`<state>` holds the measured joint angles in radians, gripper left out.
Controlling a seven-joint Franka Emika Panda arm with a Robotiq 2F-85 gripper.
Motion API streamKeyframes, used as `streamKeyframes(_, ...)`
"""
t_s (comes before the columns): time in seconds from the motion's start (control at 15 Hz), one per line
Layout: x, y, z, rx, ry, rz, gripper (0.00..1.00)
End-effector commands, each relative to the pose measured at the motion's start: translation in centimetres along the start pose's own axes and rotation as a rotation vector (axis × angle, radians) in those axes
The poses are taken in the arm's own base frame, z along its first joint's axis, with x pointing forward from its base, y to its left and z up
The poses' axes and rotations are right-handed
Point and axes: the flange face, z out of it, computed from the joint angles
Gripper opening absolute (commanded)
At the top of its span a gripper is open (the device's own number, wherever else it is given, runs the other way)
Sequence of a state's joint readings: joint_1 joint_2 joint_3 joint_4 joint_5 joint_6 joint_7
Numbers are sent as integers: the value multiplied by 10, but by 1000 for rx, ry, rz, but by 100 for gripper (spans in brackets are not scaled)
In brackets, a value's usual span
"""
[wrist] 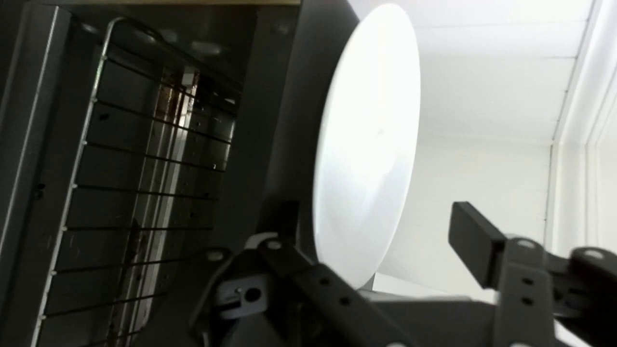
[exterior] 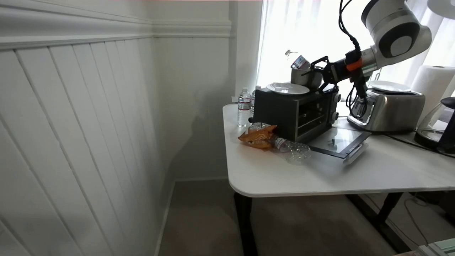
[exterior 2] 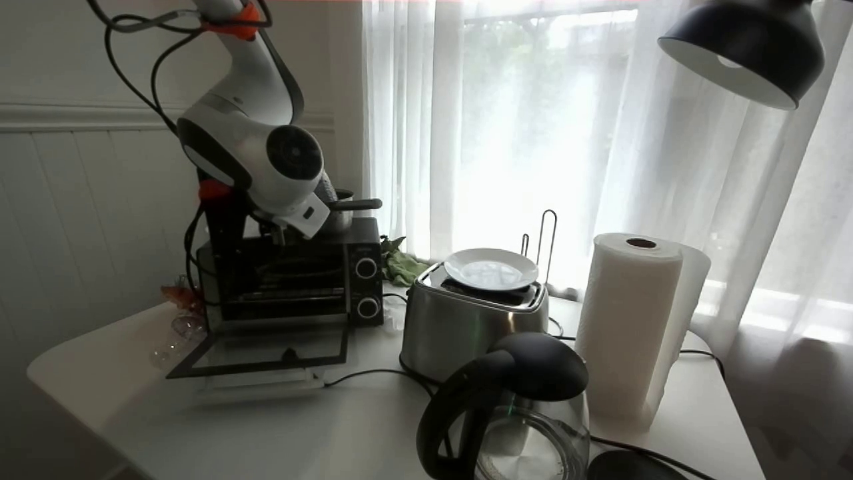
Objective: Pick the white plate and put it on top of the oven
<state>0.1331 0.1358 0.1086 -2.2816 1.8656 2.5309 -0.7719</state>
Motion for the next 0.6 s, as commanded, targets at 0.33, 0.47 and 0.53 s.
streamKeyframes(0.33, -24, -14, -34, -195, -65, -55, 100)
streamKeyframes(0.47, -37, -16, -39, -278, -112, -108, 100)
streamKeyframes(0.53, -42, -17, -41, -317, -138, -135, 100)
